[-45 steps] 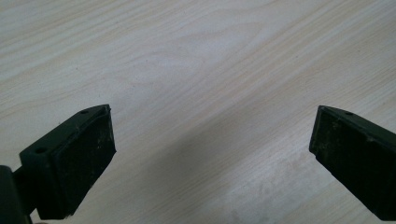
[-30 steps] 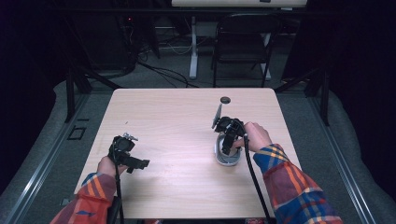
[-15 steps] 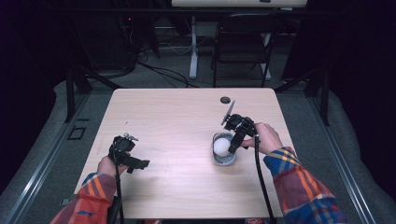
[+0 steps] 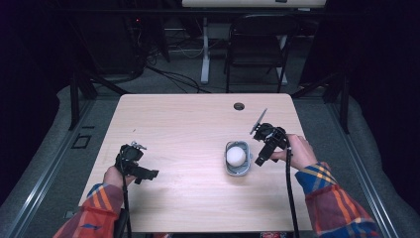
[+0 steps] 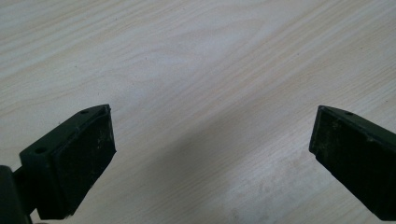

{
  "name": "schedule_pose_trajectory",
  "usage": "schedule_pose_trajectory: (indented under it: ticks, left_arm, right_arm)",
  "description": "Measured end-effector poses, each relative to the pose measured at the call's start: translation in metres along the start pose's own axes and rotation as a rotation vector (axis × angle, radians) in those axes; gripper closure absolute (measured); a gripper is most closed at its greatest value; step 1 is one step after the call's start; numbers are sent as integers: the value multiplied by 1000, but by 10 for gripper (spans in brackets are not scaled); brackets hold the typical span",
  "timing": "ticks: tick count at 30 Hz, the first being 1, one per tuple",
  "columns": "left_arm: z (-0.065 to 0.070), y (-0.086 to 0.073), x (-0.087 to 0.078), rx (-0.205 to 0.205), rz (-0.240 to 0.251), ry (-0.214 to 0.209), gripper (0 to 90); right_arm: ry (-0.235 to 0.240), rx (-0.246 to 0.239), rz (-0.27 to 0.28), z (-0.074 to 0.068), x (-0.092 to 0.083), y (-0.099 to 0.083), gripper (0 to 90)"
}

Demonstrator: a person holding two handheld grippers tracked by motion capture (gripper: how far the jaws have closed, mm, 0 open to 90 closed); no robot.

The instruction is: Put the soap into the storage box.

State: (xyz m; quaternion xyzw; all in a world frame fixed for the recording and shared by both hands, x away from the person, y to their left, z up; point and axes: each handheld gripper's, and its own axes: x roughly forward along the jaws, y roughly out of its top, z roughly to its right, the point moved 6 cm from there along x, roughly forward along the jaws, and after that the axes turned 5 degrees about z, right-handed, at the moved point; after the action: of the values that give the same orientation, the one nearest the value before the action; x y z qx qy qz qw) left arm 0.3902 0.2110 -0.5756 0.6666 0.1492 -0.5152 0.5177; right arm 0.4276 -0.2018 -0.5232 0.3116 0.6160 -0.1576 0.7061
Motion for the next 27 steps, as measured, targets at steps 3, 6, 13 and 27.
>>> schedule_pose_trajectory:
  ticks: [3,6,13,27]
  left_arm:
    - [0,0,0,0,0,0,1]
    - [0,0,0,1,-1,0,1]
    - [1,0,0,2,-3,0,1]
    - [0,0,1,2,-6,-3,1]
  right_arm:
    - [-8,4,-1,2,-2,-7,15]
    - [-9,19,-2,5,-3,-16,0]
    - [-31,61,-9,16,-5,-44,0]
    - [-34,147,-6,15,9,-86,0]
